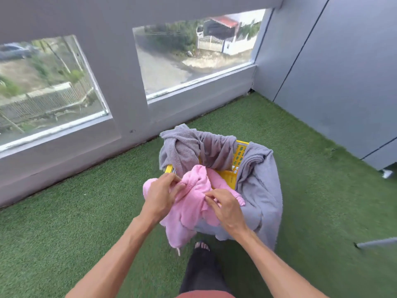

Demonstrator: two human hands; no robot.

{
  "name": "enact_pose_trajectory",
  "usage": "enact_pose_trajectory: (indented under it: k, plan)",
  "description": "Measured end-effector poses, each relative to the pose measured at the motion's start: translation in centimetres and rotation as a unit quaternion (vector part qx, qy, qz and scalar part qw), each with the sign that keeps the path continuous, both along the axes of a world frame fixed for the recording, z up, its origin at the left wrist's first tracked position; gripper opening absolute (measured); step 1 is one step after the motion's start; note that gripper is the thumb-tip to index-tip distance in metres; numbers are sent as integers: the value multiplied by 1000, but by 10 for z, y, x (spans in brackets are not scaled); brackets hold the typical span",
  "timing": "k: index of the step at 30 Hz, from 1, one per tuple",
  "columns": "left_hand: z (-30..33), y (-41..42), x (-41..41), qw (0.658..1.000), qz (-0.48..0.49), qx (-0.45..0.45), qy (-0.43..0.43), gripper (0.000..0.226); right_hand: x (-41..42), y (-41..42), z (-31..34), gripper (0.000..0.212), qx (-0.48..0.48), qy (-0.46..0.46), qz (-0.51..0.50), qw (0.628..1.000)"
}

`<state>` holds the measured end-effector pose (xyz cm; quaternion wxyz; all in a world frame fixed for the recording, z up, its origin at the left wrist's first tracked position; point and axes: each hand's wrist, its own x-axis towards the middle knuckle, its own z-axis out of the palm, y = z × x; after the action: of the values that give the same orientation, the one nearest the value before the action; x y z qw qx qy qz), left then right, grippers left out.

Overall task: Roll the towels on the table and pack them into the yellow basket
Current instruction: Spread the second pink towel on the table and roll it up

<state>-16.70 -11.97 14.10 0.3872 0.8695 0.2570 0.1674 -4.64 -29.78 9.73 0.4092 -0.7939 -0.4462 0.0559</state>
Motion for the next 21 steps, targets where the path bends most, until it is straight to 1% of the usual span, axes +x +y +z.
enact_pose_trajectory:
  k: [3,7,9,12,14,15,18,21]
  plan:
    - [33,-21,-9,998,-35,12,-48,7,-26,-27,38,16,40,-3,-66,997]
    - [73,-59,-5,991,-102,30,-82,12,-49,-69,86,9,77,-26,-121,989]
    - [88,-79,3,985,-154,28,-67,17,-56,-94,107,11,84,-40,-151,984]
    - [98,-107,19,972,-232,30,-19,16,-62,-138,132,11,82,-60,-192,976]
    - [101,-128,27,953,-300,26,13,25,-65,-167,143,10,71,-74,-213,972]
    - [103,-139,31,943,-331,4,28,30,-66,-181,147,10,62,-85,-221,970]
    - [106,-176,41,910,-391,-132,35,40,-71,-221,155,9,43,-111,-256,959]
    - [110,-216,58,884,-426,-189,31,37,-70,-261,164,9,34,-113,-292,949]
